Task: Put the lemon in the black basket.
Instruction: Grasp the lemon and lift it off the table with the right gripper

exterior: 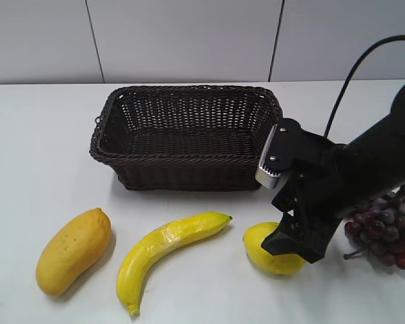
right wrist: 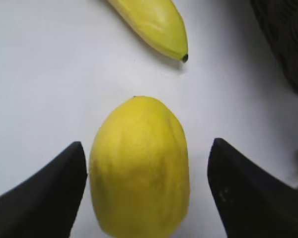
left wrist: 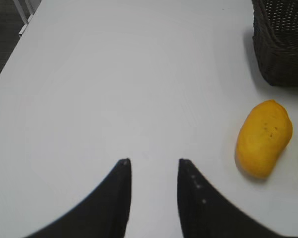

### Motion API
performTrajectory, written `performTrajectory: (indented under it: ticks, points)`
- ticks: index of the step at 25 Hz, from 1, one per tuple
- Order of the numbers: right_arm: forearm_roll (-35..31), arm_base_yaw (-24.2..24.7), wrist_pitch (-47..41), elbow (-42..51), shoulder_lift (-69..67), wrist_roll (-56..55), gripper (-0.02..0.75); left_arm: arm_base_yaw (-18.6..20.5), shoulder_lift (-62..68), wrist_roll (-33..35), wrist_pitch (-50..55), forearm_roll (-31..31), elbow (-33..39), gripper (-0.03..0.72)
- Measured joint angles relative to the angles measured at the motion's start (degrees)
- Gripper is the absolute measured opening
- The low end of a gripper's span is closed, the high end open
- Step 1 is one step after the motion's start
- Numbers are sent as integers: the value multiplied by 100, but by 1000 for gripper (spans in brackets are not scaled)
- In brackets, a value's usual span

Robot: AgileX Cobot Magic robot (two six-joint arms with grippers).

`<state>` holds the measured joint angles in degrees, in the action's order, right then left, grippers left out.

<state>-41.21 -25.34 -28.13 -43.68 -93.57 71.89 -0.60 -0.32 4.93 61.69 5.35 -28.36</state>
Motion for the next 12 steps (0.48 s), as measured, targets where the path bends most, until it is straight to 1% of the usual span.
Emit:
performTrajectory:
  ticks: [6, 10, 12]
  points:
    - [491, -6, 17, -233, -741, -285, 575, 0, 0, 0, 0, 0, 0, 239]
    - [647, -6, -33, -263, -840, -423, 575, 0, 0, 0, 0, 0, 0, 239]
    - [664, -6, -47, -276, -840, -431, 558, 0, 0, 0, 0, 0, 0, 239]
